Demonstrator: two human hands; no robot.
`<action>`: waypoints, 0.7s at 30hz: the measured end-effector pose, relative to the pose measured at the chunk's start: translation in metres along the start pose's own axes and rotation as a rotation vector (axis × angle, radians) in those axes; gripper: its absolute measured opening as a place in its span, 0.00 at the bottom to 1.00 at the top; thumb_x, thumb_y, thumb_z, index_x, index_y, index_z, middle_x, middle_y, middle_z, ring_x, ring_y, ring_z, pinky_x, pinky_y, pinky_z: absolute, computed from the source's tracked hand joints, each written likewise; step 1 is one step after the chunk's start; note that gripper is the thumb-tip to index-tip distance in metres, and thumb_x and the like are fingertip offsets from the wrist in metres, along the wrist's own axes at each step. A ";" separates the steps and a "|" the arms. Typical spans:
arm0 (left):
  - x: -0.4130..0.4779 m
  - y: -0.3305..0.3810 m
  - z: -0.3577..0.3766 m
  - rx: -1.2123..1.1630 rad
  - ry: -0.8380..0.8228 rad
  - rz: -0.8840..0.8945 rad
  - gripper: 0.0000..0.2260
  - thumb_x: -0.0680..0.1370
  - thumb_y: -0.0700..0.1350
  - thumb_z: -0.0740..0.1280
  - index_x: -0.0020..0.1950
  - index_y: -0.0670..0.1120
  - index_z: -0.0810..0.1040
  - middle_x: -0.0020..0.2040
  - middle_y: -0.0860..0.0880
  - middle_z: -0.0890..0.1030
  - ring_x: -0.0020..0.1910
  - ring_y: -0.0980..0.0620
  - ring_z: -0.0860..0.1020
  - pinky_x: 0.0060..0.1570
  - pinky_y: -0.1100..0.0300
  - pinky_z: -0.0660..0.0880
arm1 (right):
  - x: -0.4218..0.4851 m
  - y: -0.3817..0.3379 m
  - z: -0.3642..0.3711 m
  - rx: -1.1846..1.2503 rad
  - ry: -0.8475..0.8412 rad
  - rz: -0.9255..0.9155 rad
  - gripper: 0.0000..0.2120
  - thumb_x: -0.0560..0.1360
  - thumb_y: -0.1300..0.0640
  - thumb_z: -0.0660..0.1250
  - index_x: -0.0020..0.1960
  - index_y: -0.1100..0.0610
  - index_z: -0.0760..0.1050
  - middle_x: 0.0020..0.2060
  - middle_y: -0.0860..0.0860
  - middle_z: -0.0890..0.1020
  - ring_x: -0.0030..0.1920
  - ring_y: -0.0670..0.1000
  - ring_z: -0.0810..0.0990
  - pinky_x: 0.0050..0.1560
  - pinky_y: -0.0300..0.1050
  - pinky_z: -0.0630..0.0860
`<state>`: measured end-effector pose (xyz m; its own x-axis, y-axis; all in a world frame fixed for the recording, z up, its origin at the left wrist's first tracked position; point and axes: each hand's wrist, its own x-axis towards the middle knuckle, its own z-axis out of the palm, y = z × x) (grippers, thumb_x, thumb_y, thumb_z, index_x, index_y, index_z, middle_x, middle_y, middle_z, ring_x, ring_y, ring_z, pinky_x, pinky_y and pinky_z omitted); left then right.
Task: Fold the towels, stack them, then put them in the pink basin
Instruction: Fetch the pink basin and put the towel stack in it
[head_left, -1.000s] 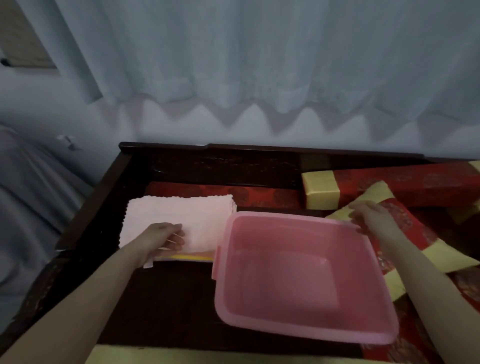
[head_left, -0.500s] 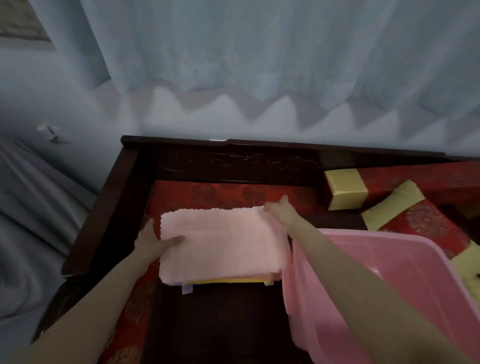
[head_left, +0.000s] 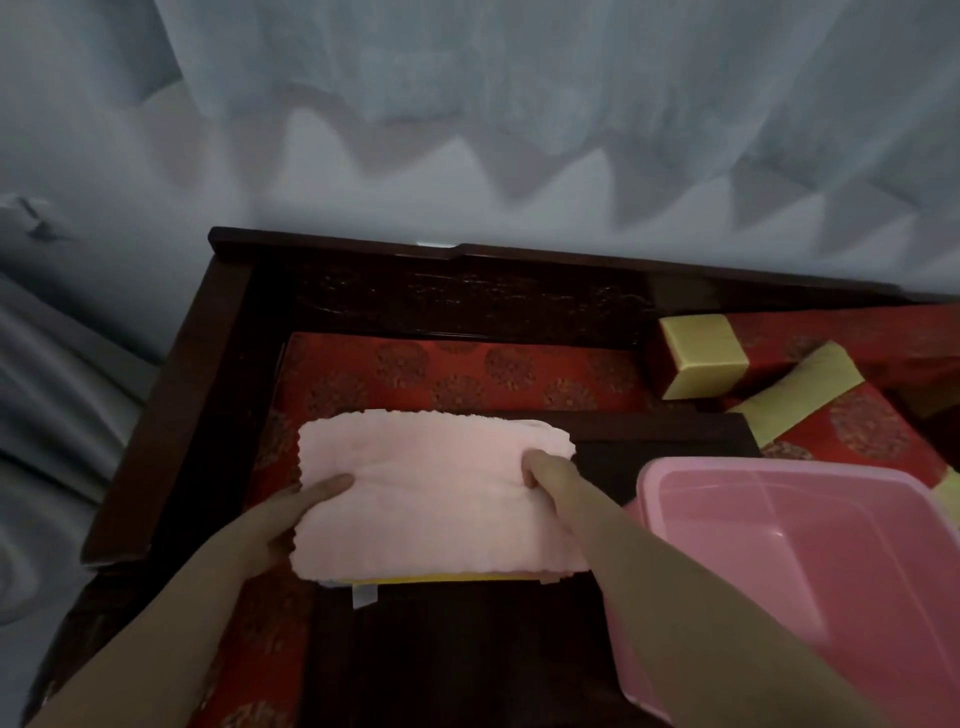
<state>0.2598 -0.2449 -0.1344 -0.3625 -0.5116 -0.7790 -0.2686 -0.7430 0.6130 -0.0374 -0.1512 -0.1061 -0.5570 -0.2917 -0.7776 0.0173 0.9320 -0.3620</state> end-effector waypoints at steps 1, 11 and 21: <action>-0.002 -0.001 -0.005 -0.015 -0.001 0.003 0.19 0.71 0.49 0.72 0.59 0.47 0.77 0.51 0.46 0.86 0.56 0.45 0.80 0.52 0.52 0.76 | -0.005 -0.002 0.004 0.036 -0.026 0.001 0.33 0.55 0.59 0.62 0.60 0.66 0.73 0.47 0.57 0.74 0.36 0.54 0.72 0.30 0.37 0.66; -0.013 -0.006 -0.031 -0.081 0.052 0.006 0.23 0.66 0.50 0.73 0.59 0.45 0.77 0.56 0.43 0.83 0.56 0.44 0.80 0.56 0.49 0.74 | -0.009 0.003 0.005 0.014 -0.186 -0.026 0.34 0.54 0.46 0.75 0.58 0.58 0.77 0.52 0.56 0.81 0.51 0.56 0.80 0.51 0.48 0.78; -0.043 0.001 -0.037 -0.047 0.126 0.049 0.26 0.64 0.49 0.75 0.60 0.44 0.77 0.55 0.41 0.83 0.55 0.42 0.80 0.52 0.49 0.76 | -0.035 0.018 -0.002 0.259 -0.418 0.019 0.10 0.65 0.53 0.77 0.41 0.58 0.81 0.37 0.56 0.83 0.40 0.55 0.81 0.44 0.47 0.78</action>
<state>0.3081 -0.2391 -0.1049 -0.2585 -0.5958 -0.7604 -0.2098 -0.7338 0.6462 -0.0197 -0.1235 -0.0846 -0.1748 -0.3857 -0.9059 0.2597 0.8694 -0.4203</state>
